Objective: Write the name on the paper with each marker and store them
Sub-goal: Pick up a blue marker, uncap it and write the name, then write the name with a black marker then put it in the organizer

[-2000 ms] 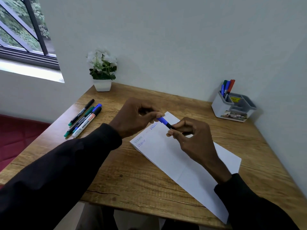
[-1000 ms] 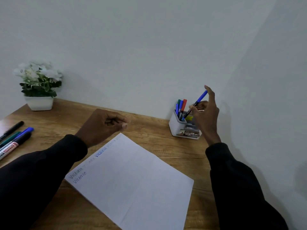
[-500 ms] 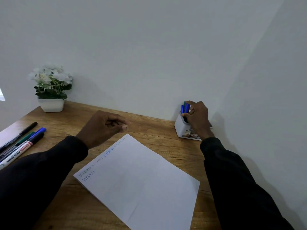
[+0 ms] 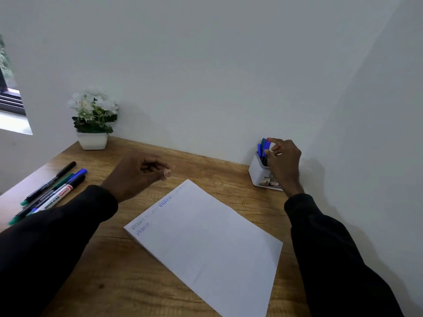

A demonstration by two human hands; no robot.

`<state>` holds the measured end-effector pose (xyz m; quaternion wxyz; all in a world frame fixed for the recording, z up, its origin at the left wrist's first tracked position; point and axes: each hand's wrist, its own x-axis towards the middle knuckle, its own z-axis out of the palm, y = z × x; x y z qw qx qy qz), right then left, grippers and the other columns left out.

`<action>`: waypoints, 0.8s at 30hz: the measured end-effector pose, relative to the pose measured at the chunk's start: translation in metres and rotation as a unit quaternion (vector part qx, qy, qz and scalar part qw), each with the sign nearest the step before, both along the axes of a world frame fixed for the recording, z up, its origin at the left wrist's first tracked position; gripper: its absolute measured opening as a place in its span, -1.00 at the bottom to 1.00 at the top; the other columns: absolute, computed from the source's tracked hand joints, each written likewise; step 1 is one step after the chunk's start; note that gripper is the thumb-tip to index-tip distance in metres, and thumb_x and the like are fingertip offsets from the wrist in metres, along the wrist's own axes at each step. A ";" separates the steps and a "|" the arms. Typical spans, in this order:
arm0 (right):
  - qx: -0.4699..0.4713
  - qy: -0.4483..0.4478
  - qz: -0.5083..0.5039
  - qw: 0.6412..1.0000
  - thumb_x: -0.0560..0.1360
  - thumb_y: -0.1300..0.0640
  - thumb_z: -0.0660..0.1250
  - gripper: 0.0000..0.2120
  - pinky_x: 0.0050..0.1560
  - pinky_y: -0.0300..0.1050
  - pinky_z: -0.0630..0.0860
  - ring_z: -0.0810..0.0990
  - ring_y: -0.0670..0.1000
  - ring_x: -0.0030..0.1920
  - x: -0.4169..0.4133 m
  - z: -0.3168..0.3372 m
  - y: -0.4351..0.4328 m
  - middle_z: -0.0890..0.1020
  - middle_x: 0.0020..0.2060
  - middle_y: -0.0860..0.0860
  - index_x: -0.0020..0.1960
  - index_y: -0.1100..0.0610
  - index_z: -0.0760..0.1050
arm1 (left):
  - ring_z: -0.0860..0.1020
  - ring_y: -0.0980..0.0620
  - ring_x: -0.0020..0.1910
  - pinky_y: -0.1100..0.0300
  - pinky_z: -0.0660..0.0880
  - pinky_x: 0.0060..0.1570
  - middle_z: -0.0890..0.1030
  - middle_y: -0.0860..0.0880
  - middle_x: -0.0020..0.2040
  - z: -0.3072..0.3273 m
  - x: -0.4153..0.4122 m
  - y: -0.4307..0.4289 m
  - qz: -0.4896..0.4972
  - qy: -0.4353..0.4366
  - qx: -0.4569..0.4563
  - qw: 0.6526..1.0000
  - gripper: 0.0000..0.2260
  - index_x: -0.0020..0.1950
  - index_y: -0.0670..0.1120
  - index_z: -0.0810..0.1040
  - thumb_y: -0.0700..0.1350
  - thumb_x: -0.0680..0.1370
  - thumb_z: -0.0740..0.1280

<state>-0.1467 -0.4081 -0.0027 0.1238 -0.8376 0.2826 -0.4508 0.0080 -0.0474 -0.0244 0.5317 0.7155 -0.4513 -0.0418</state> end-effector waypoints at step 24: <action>-0.004 0.180 0.429 0.885 0.49 0.26 0.56 -0.94 -0.12 -0.18 0.62 0.64 -0.10 -0.20 0.131 -0.049 0.268 0.70 -0.15 -0.01 -0.04 0.17 0.74 | 0.66 0.20 -0.16 0.46 0.52 -0.13 0.72 0.04 -0.13 -0.008 0.056 0.162 0.209 -0.037 0.042 0.976 -0.87 0.00 -0.09 0.72 -0.20 0.46 0.48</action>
